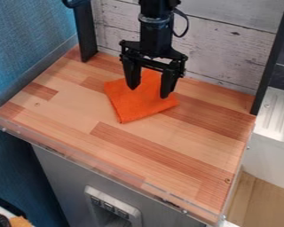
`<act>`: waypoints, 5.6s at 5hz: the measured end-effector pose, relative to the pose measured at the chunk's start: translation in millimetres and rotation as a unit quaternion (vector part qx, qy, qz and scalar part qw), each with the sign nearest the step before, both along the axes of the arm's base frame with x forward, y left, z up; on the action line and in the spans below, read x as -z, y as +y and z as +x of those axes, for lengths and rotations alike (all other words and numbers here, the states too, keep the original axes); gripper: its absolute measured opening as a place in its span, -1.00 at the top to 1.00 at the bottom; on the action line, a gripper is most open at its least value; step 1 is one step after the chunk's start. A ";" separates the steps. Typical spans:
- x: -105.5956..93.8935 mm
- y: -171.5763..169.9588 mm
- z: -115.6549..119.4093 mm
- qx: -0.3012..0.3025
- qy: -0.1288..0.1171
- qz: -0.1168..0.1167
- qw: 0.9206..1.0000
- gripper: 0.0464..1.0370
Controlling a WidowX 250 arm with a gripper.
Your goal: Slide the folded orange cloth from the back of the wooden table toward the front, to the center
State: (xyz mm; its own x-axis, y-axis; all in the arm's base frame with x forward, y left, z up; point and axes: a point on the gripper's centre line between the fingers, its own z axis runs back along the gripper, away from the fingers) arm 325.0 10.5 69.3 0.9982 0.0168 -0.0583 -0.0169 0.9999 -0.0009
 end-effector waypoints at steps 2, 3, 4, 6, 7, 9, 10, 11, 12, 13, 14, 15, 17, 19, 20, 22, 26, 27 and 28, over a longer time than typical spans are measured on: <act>3.7 8.5 3.8 -0.103 -0.009 -0.001 0.995 -0.92; 3.8 9.7 6.6 -0.174 -0.017 0.002 0.985 -0.92; 5.6 14.9 9.3 -0.246 -0.029 0.005 0.969 -0.92; 6.3 23.3 13.8 -0.353 -0.048 0.010 0.934 -0.82; 10.1 29.6 15.1 -0.392 -0.052 0.014 0.918 -0.25; 32.1 31.4 14.5 -0.447 -0.032 0.031 0.894 0.78; 39.1 30.0 19.8 -0.457 -0.028 0.037 0.888 0.96; 49.8 29.0 21.8 -0.462 -0.017 0.040 0.886 0.97; 54.0 27.6 28.3 -0.466 -0.011 0.035 0.884 0.97; 55.1 24.1 28.3 -0.436 -0.006 0.026 0.900 0.97; 59.7 15.9 20.8 -0.370 -0.002 0.013 0.929 0.97; 59.1 9.2 1.7 -0.296 0.004 -0.001 0.955 0.97; 57.8 -1.3 -30.3 -0.149 -0.002 -0.023 0.989 0.93; 20.9 -9.3 -42.1 -0.042 -0.034 -0.027 0.998 0.12; 0.9 -20.3 -43.5 -0.009 -0.037 -0.020 0.999 -0.49; -36.7 -53.1 -34.6 0.034 -0.036 0.003 0.999 -0.91; -65.8 -73.9 -24.4 0.036 -0.030 0.006 0.999 -0.92; -66.1 -75.8 -26.5 0.026 -0.024 0.000 0.999 -0.92; -65.3 -77.5 -24.3 0.015 -0.022 -0.001 1.000 -0.92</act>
